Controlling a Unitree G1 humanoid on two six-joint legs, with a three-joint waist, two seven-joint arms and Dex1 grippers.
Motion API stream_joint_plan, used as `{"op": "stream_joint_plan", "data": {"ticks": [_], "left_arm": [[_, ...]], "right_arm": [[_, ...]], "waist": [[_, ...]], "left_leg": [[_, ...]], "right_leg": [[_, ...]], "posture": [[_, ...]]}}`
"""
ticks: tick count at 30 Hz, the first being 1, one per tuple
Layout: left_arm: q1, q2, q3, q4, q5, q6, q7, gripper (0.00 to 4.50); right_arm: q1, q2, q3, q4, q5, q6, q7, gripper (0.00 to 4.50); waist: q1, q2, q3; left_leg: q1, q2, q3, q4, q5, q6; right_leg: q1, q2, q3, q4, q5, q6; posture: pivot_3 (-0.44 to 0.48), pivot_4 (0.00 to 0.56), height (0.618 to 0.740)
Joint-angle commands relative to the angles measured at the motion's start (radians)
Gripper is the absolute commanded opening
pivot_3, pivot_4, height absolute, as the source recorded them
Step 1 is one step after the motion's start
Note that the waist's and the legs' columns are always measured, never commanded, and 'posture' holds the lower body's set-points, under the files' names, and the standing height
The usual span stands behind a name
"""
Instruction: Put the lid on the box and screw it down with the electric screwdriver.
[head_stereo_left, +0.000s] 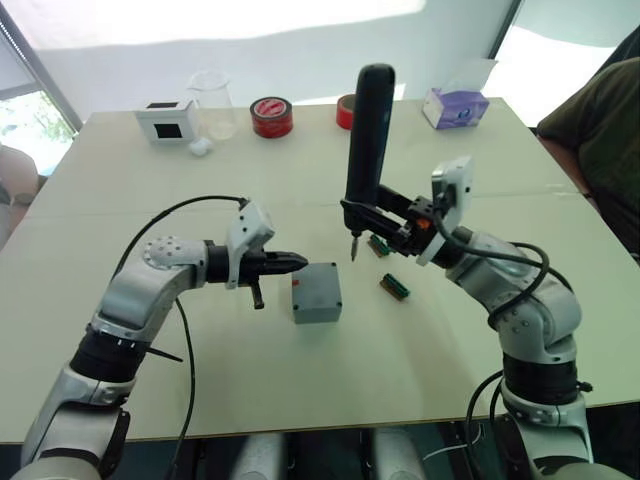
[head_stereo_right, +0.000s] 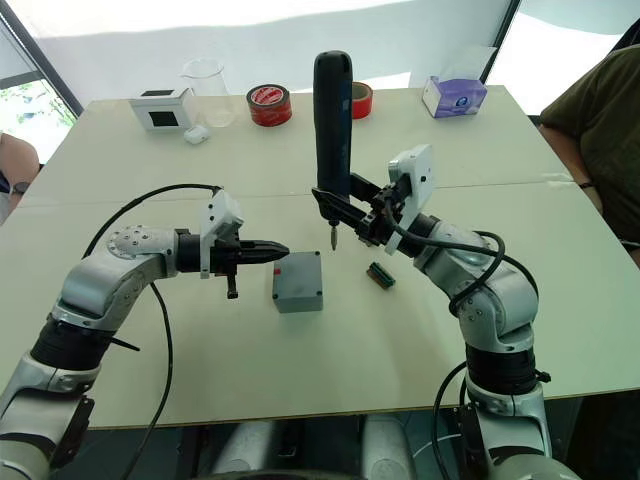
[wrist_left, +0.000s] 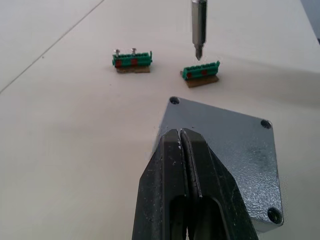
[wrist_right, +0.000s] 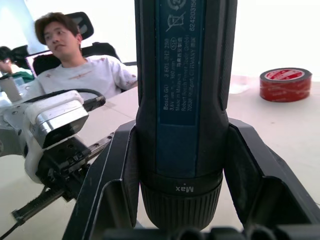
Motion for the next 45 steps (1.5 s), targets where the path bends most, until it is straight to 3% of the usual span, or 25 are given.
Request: {"op": "stream_joint_plan", "data": {"ticks": [1,16,36,45], "left_arm": [[-0.013,0.007,-0.022,-0.005,0.028,-0.033,-0.035,0.0],[0.035,0.031,-0.055,-0.034,0.078,-0.038,-0.058,0.0],[0.061,0.033,-0.064,-0.037,0.092,-0.038,-0.057,0.0],[0.081,0.043,-0.091,-0.032,0.122,-0.048,-0.059,0.0]], "right_arm": [[-0.011,0.039,0.028,-0.076,-0.017,-0.079,-0.026,1.76],[0.043,0.089,0.134,0.008,-0.125,-0.215,-0.012,1.76],[0.067,0.138,0.166,0.101,-0.203,-0.309,-0.016,1.76],[0.155,0.058,0.221,0.097,-0.258,-0.292,0.032,1.76]], "waist": [[-0.002,0.0,0.0],[-0.001,0.0,0.0],[-0.002,0.0,0.0],[-0.001,0.0,-0.004]], "left_leg": [[0.0,0.0,0.0,0.0,0.0,0.0],[0.0,0.0,-0.001,0.0,-0.001,0.002],[0.001,0.0,-0.001,0.0,-0.001,0.002],[0.008,0.0,-0.001,-0.001,-0.002,0.004]], "right_leg": [[0.0,0.0,0.0,0.0,0.0,0.0],[0.0,0.001,0.0,0.0,0.0,0.0],[0.001,0.001,0.0,0.0,0.0,0.0],[0.008,0.001,0.0,-0.001,0.0,0.0]], "posture": [[0.0,0.15,0.74],[0.0,0.15,0.74],[0.0,0.15,0.74],[0.0,0.15,0.74]]}}
